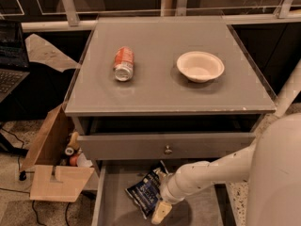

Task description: Pick blue chip bag from middle drawer and place on counter

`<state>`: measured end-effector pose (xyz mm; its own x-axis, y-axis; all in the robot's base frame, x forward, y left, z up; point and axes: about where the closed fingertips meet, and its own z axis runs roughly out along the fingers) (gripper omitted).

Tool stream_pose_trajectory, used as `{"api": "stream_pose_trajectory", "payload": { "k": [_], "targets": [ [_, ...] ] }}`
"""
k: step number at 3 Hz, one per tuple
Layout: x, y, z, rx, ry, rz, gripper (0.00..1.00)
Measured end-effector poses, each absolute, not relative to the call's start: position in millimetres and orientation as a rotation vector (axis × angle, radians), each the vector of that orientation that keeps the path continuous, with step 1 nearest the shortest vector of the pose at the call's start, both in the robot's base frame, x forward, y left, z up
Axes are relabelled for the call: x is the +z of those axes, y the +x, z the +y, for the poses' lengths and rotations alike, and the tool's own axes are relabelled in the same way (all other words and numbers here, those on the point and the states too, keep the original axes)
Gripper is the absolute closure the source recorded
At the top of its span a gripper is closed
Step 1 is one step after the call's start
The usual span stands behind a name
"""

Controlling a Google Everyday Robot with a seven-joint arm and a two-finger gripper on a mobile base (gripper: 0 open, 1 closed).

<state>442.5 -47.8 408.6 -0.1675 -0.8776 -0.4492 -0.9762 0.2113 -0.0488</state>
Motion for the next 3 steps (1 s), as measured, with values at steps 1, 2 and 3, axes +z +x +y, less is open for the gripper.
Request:
{"api": "stream_pose_trajectory", "payload": {
  "k": [1,2,3],
  "targets": [
    [377,454,-45,0.356,-1.714,2.147,0.0],
    [363,461,-42,0.348,-1.707,2.162,0.0],
    [363,461,-42,0.348,-1.708,2.162,0.18]
  ]
}}
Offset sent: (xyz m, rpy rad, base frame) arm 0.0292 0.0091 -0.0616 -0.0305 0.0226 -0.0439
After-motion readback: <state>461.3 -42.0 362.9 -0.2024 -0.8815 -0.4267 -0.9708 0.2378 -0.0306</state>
